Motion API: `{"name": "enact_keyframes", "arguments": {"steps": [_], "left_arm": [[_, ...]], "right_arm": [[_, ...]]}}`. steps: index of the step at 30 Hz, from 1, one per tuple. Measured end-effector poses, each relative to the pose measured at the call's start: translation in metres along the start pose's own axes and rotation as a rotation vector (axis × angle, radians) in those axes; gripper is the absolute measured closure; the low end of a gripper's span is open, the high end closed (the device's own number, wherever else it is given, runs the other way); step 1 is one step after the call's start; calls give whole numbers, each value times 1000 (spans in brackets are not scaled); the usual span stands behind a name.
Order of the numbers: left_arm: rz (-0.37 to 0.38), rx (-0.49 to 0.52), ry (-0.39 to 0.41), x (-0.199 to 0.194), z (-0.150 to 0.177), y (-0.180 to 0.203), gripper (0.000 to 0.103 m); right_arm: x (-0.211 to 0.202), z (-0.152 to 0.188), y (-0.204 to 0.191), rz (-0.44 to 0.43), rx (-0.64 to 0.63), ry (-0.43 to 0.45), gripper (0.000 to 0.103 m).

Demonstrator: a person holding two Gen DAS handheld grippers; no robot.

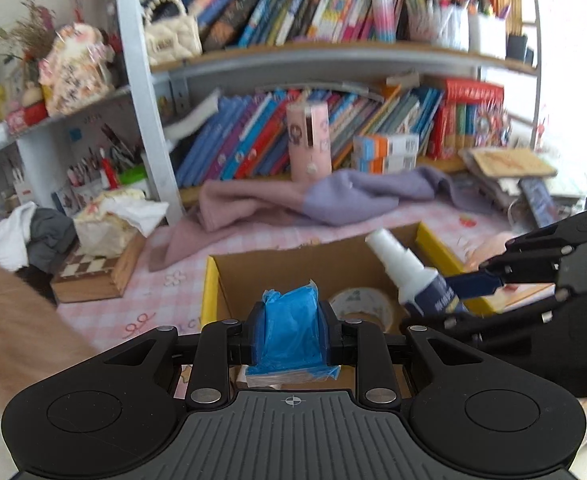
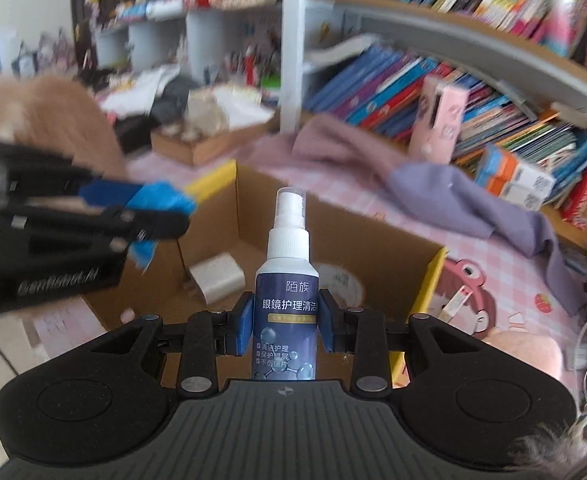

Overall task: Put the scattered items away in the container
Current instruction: 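Open the left tool dropping the eraser while the right tool releases the bottle into the box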

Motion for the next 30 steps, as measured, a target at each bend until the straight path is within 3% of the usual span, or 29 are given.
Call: {"name": "enact_keyframes", "arguments": {"steps": [9, 15, 23, 28, 30], "left_arm": [[80, 152, -161, 77, 12, 7, 79], [112, 189, -227, 114, 18, 8, 79], [125, 171, -326, 141, 34, 7, 79], [116, 169, -348, 152, 37, 7, 79], [117, 161, -341, 153, 35, 7, 73]], "right_arm": [[54, 23, 0, -103, -172, -186, 72], [69, 36, -6, -182, -274, -269, 72], [75, 47, -10, -240, -318, -316, 72], [78, 47, -12, -253, -327, -318, 72], [78, 46, -11, -259, -326, -319, 72]]}}
Point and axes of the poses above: each gripper's, at about its wrist camera, not at the fingertips, and x roughly the way its jaws point, y to its right, z to its underside, the point moved 6 cm from there along x, roughly the way its jaws point, and after that the axes turned 15 degrees about y, right-handed, at the moved point
